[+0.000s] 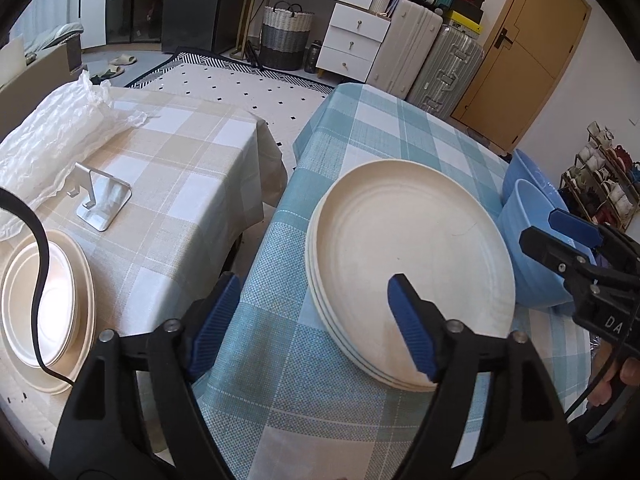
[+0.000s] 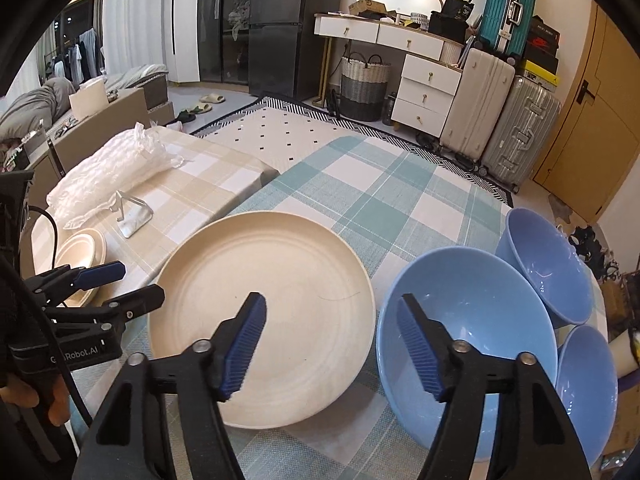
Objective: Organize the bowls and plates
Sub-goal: 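Lower the plate stack onto the cloth and open both tools, then pull both tools back from the plate stack toward the blue bowls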
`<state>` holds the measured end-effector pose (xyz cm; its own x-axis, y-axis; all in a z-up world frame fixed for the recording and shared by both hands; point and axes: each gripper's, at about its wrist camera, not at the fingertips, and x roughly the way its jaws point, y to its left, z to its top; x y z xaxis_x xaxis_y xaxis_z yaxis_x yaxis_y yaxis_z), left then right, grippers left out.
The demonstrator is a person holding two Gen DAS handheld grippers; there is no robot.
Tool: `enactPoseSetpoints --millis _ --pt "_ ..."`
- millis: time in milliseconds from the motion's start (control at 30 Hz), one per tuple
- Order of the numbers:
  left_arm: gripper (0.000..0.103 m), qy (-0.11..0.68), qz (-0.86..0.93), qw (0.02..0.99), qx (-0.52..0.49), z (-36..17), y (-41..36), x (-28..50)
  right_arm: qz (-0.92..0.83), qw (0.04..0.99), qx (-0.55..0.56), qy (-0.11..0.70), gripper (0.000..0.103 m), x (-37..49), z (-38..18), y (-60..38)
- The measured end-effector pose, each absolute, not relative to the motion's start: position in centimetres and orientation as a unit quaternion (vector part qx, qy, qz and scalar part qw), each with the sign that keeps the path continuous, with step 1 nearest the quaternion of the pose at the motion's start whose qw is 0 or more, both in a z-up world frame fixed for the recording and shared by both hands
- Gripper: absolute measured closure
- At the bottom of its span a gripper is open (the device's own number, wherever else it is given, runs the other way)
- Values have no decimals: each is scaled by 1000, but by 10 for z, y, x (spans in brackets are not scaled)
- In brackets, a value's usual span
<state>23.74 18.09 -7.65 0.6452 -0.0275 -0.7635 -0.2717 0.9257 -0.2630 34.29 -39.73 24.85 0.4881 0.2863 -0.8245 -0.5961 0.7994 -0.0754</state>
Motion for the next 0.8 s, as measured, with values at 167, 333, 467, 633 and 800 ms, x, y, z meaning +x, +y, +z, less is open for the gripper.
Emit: enactPoseSetpoints --millis 167,333,467,633,800 --pt "24 415 53 891 -177 -69 172 232 270 846 -174 425 17 333 259 -405" --pt "19 412 43 895 -165 -61 156 226 276 849 -158 422 9 324 267 -421" --pt "6 408 35 899 -154 -54 140 222 281 850 -142 423 8 319 272 -437" --pt "2 406 25 901 -153 -47 124 219 276 854 -123 423 6 315 276 -462" --pt "2 407 19 902 -139 -43 105 220 266 857 -110 427 5 310 276 -488"
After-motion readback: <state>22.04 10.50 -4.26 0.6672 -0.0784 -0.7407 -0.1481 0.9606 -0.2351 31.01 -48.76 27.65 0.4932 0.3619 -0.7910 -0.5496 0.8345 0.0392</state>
